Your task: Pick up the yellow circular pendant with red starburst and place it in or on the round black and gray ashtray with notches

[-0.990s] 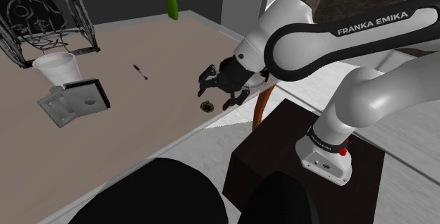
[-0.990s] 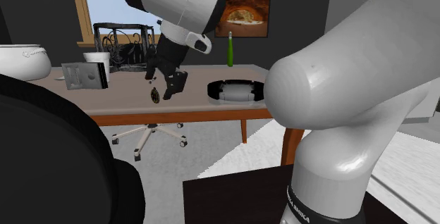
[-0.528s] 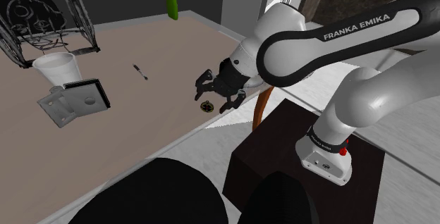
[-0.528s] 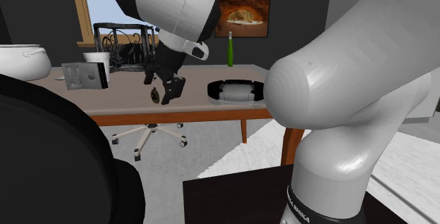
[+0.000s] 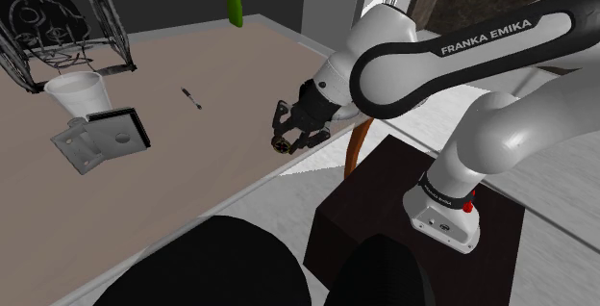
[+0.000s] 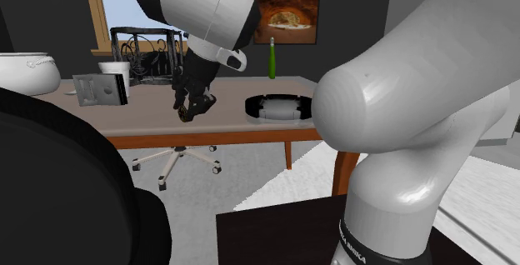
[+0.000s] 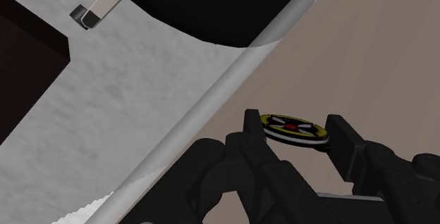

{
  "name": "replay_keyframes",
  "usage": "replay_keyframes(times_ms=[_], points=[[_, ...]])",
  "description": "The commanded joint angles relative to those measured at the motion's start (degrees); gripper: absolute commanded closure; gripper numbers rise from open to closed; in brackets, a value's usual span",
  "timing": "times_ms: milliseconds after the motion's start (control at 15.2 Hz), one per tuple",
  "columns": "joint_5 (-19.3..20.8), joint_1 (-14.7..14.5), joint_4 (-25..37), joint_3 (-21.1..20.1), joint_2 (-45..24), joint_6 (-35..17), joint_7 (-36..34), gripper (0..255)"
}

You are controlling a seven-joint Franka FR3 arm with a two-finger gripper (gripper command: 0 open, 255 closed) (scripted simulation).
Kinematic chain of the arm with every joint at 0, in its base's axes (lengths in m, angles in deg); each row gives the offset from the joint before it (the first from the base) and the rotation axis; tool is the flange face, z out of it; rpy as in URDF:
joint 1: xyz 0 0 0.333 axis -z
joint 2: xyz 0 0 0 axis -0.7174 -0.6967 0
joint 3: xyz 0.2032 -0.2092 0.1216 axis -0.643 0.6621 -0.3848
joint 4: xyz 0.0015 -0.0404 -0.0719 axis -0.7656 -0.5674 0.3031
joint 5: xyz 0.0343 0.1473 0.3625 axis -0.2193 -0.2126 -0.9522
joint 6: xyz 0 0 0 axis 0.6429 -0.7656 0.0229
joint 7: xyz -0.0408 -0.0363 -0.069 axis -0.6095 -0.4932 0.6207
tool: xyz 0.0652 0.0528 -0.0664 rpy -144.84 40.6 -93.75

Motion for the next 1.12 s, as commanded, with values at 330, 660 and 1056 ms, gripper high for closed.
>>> replay_keyframes(times_ms=[330, 660, 1056], points=[[0.8, 0.2, 0.2, 0.3, 0.9, 1.1, -0.6, 255], [4.3, 1.0, 1.8, 2.1, 4.7, 6.3, -3.4, 255], [7.9, 2.0, 4.2, 4.2, 8.1, 12.0, -6.1, 255]])
